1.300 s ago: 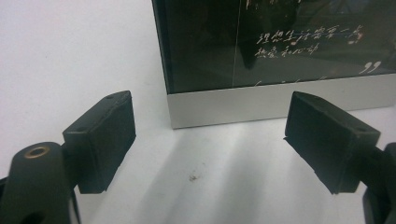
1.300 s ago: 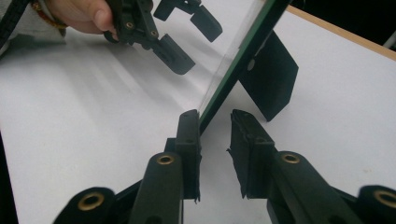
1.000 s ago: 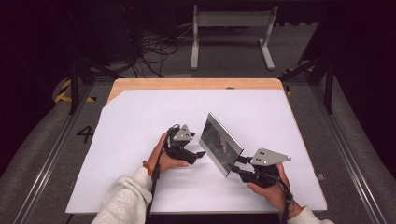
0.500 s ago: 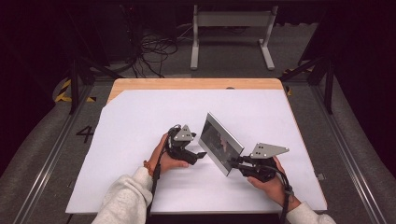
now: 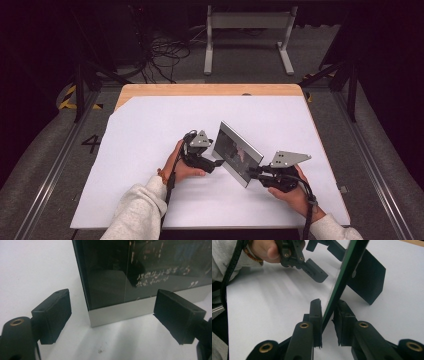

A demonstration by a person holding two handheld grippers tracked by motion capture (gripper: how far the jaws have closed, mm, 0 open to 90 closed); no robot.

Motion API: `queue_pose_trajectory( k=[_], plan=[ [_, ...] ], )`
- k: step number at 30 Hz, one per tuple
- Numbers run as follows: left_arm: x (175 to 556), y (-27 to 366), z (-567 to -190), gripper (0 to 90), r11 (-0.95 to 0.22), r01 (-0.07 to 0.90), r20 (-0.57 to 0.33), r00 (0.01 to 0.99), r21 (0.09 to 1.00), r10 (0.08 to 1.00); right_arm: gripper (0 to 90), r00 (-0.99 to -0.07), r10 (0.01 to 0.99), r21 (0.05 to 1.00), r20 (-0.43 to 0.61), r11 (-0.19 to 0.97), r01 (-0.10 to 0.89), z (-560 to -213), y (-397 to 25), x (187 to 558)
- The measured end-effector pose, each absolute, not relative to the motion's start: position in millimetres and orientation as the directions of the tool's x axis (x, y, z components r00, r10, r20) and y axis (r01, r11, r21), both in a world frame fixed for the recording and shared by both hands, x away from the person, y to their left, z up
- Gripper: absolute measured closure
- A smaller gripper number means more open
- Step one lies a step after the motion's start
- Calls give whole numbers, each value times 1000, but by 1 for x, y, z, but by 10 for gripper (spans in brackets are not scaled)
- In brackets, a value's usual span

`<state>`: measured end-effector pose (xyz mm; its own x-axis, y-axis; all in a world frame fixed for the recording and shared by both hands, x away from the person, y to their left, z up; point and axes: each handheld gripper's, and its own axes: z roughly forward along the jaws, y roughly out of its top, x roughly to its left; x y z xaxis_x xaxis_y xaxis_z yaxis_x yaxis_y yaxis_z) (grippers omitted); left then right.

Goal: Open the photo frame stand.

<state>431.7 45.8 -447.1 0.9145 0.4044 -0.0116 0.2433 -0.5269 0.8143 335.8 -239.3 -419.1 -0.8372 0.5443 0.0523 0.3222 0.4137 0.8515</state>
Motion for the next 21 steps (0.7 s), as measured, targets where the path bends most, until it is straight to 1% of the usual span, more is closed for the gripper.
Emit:
queue_pose_trajectory(
  k=[10,12,15,17,21],
  plan=[
    [441,38,-450,146,-536,251,-49,931,806,362,776,-840,541,850,46,420,317,-419,-239,336],
    [440,34,-452,173,-561,235,-57,947,794,317,776,-841,539,851,49,418,318,-419,-240,336],
    [439,32,-453,189,-576,229,-56,951,785,303,775,-841,538,851,47,420,316,-419,-240,336],
    [438,32,-452,185,-578,233,-57,950,782,306,775,-841,540,851,40,423,312,-419,-240,336],
    [439,35,-452,243,-579,225,-50,952,784,302,777,-839,543,851,37,423,311,-419,-240,336]
  ],
)
